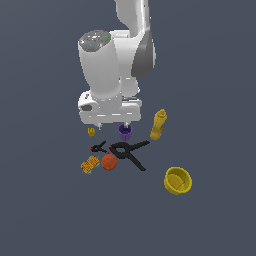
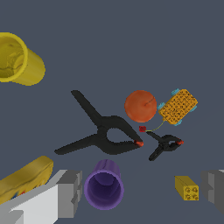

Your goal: Pick up a designated object from a clutter of objects.

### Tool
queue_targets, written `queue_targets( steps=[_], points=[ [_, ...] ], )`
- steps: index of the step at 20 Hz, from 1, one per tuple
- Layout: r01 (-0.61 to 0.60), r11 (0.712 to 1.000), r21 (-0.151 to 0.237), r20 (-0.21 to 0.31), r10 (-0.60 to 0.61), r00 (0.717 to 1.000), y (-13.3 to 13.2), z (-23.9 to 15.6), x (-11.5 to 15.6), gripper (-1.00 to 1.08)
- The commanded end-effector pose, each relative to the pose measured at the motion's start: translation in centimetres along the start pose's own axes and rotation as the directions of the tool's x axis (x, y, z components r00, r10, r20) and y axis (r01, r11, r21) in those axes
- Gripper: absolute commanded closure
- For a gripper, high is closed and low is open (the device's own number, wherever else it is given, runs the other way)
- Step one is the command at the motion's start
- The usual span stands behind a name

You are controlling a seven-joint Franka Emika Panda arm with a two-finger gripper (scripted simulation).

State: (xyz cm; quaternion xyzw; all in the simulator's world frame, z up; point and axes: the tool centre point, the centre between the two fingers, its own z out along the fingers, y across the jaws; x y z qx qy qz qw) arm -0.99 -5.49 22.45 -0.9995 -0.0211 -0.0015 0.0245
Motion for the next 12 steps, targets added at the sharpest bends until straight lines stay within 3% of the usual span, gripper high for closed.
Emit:
queue_targets(
  steps=[1, 12],
  points=[
    [0.005, 1.0, -0.002, -0.002, -0.005, 1.0, 2.3, 2.1, -1.0, -0.92],
    [0.03, 0.999, -0.026, -0.003, -0.03, 1.0, 11.3, 10.6, -7.9, -0.92]
  ],
)
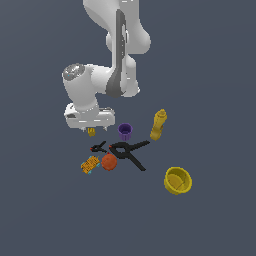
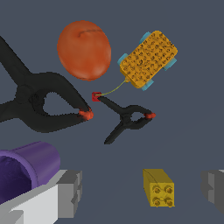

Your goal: Pick up a designated object from a clutter of objects.

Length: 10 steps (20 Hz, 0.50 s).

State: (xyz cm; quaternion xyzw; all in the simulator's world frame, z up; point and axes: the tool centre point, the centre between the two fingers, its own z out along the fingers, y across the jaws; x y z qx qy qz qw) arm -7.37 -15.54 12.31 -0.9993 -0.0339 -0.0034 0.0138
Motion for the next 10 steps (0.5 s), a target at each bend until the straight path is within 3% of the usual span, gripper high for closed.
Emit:
queue_targets(
  steps=[1, 10],
  points=[
    [0.006, 1.0, -0.007, 0.0, -0.006, 1.0, 1.5, 1.5, -1.7, -0.92],
    [0.017, 1.0, -0.025, 0.007, -0.017, 1.0, 4.3, 4.5, -5.7, -0.92]
  ],
)
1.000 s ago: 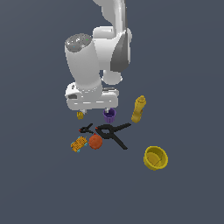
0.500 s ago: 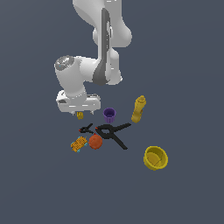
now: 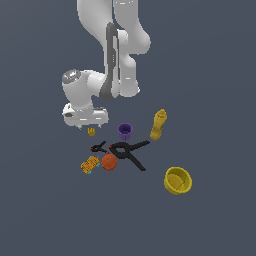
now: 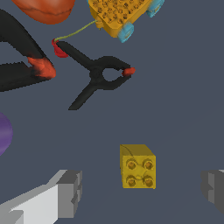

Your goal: Pick up a designated object from a clutter of objects.

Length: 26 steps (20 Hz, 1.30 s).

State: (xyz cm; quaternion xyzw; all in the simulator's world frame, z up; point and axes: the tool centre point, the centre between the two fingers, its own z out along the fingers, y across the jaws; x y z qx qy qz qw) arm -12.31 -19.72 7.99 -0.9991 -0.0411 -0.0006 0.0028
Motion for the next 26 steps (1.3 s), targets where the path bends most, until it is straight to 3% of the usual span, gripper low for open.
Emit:
queue_targets(
  steps=[1, 10, 26],
  points=[
    [0.003, 1.0, -0.004, 0.001, -0.003, 1.0, 0.4, 0.5, -0.7, -0.92],
    [0.003, 1.0, -0.005, 0.002, -0.003, 1.0, 0.6, 1.1, -1.1, -0.92],
    [0.004, 1.0, -0.005, 0.001, -0.004, 1.0, 0.6, 5.9, -1.2, -0.92]
  ],
)
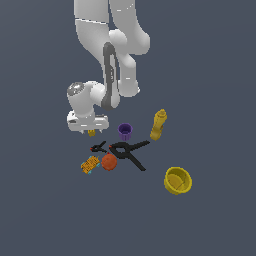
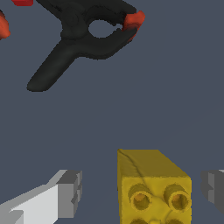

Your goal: Pick up a designated object from a clutter of objects.

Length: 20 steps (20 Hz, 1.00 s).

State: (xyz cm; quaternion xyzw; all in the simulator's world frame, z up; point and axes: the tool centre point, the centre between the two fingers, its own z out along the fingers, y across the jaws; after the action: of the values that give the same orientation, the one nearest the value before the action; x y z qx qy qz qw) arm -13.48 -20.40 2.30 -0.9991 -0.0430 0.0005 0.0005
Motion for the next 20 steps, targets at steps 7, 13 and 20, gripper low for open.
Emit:
queue_targets(
  steps=[7, 13, 20],
  points=[
    [0.001, 1.0, -0.001, -0.001, -0.001, 1.0, 0.06, 0.09, 0.09, 1.08],
    [0.001, 1.0, -0.001, -0.001, -0.001, 1.0, 0.06, 0.09, 0.09, 1.08],
    [0.001, 1.0, -0.001, -0.001, -0.001, 1.0, -0.39, -0.45, 0.33, 1.08]
  ],
)
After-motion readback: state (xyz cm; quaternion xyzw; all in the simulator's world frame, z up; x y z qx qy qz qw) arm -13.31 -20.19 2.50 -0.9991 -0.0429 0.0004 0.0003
